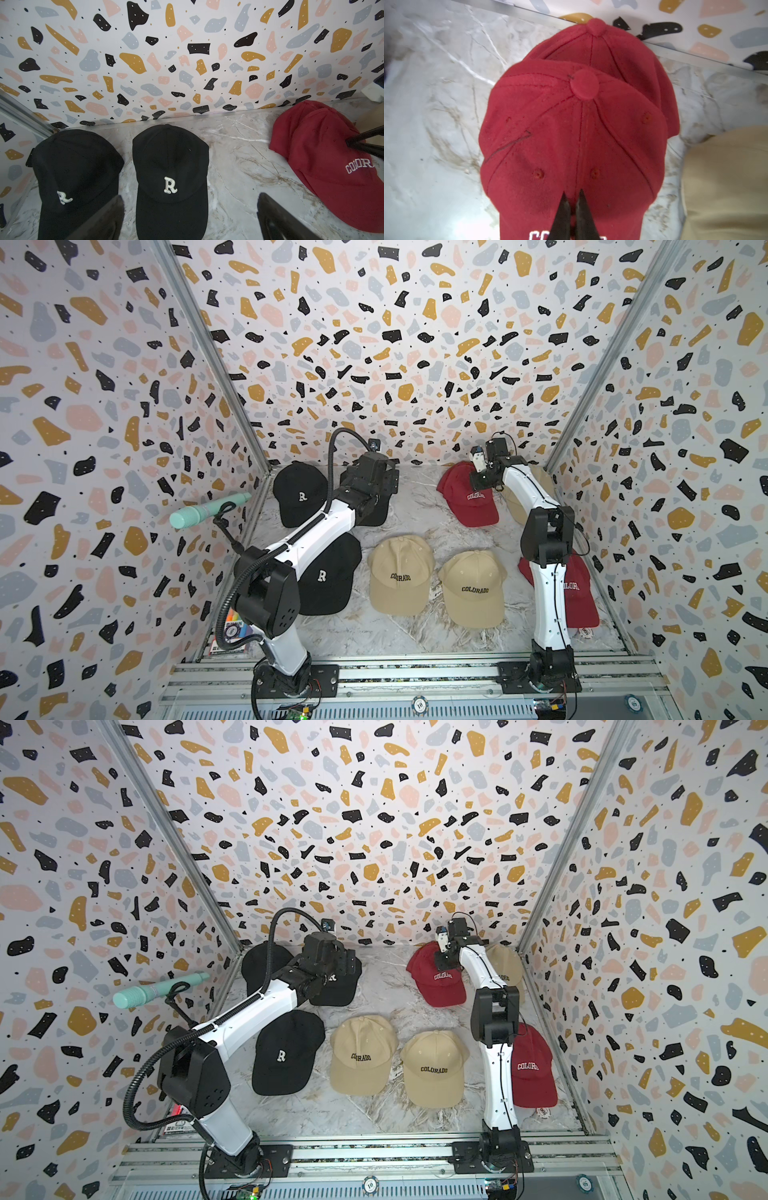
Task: Stack the baseball caps by color
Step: Place the baseball cap on the baseball cap, then move the baseball cap to the center of the board.
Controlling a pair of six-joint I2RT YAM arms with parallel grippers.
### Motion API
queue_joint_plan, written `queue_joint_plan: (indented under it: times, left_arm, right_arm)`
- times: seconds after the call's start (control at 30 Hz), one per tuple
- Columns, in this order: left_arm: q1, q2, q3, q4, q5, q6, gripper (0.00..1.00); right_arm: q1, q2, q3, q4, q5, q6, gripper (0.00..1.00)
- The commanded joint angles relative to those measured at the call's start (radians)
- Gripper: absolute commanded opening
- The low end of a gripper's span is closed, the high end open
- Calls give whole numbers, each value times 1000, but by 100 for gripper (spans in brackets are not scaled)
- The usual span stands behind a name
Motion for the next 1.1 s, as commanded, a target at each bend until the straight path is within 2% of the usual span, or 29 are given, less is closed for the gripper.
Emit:
queue_joint_plan:
  times: [0.0,0.43,0.73,0.83,1.07]
  left_arm:
    - [17,-44,-25,25,-7,11,100]
    - [67,-119,-109,42,35,13,100]
    - [99,-185,-179,60,67,11,100]
    - [103,-209,-207,70,70,8,100]
    - [106,-265,-262,75,63,-7,100]
  right_arm:
    - [34,14,-3,4,-18,93,1]
    - [113,49,16,23,41,314,3]
    - [127,67,52,32,43,381,10]
    - [129,71,58,43,36,379,17]
    - [128,43,81,63,22,343,43]
